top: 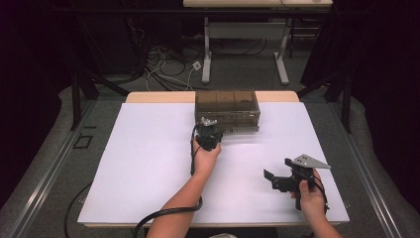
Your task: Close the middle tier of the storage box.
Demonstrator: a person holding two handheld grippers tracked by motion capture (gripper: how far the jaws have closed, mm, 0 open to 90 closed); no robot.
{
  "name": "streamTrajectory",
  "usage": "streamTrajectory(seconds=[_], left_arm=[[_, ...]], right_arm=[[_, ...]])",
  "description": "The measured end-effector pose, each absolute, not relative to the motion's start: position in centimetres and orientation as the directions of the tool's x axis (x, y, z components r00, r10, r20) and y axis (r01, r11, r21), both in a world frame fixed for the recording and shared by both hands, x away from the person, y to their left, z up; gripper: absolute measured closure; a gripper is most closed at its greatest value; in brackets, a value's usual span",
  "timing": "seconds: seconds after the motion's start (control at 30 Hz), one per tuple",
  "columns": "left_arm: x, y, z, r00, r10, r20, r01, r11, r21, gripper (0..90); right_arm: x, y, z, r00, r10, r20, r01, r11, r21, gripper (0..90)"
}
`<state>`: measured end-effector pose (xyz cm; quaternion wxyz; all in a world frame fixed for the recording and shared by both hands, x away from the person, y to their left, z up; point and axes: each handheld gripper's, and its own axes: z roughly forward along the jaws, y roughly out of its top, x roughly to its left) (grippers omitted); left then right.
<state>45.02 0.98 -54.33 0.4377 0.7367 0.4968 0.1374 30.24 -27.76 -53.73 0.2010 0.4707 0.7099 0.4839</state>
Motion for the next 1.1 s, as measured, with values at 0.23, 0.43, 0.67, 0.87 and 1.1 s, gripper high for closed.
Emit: streamTrajectory(seconds=[0.23, 0.43, 0.67, 0.87, 1.1], left_arm=[[45.7, 0.7, -54.3, 0.47, 0.861, -0.195, 0.594, -0.146, 0.791, 90.0], [46.0, 0.6, -54.3, 0.465, 0.866, -0.183, 0.586, -0.146, 0.797, 90.0], [46.3, 0.6, -54.3, 0.467, 0.867, -0.174, 0.582, -0.153, 0.799, 90.0], [46.8, 0.5, -54.4, 0.464, 0.87, -0.166, 0.572, -0.151, 0.806, 90.0], [47.0, 0.5, -54.5, 0.465, 0.871, -0.157, 0.562, -0.154, 0.813, 90.0]], right_arm=[[30.3, -27.9, -53.7, -0.472, 0.865, 0.17, 0.474, 0.086, 0.876, 2.3], [30.2, -28.0, -53.7, -0.472, 0.863, 0.18, 0.478, 0.078, 0.875, 2.3], [30.2, -27.9, -53.8, -0.474, 0.864, 0.169, 0.474, 0.089, 0.876, 2.3], [30.2, -28.0, -53.8, -0.469, 0.866, 0.176, 0.475, 0.079, 0.876, 2.3], [30.2, -28.1, -53.8, -0.465, 0.866, 0.185, 0.488, 0.077, 0.869, 2.3]])
